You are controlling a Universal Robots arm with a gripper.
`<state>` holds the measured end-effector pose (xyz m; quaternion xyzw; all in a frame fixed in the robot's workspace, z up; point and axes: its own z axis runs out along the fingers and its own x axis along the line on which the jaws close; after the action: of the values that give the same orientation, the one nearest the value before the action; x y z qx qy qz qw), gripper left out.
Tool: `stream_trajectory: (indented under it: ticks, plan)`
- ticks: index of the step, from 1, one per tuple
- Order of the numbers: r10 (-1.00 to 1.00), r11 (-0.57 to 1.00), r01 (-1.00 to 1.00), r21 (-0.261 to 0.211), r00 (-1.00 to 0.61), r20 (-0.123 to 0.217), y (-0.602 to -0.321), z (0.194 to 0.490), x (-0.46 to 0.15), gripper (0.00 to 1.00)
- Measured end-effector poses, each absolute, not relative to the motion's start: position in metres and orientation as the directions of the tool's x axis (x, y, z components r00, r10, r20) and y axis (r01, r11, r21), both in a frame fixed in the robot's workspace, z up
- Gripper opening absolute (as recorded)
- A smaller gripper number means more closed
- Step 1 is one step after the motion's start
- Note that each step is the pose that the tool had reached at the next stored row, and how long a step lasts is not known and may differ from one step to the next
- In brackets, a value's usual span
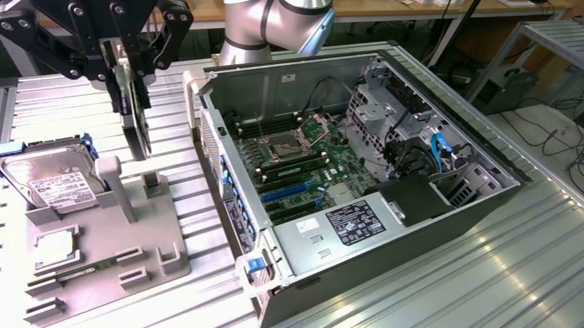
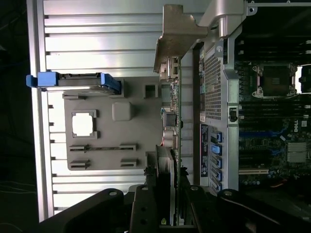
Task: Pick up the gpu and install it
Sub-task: 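Pick up the gpu and move the gpu toward the slot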
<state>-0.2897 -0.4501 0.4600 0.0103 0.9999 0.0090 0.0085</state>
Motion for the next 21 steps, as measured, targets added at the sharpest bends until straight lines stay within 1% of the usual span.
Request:
stream_trajectory:
  ticks: [21]
  plan:
    - [0.021, 1.0, 0.02, 0.018, -1.0, -0.017, -0.45, 0.46, -0.26, 0.27]
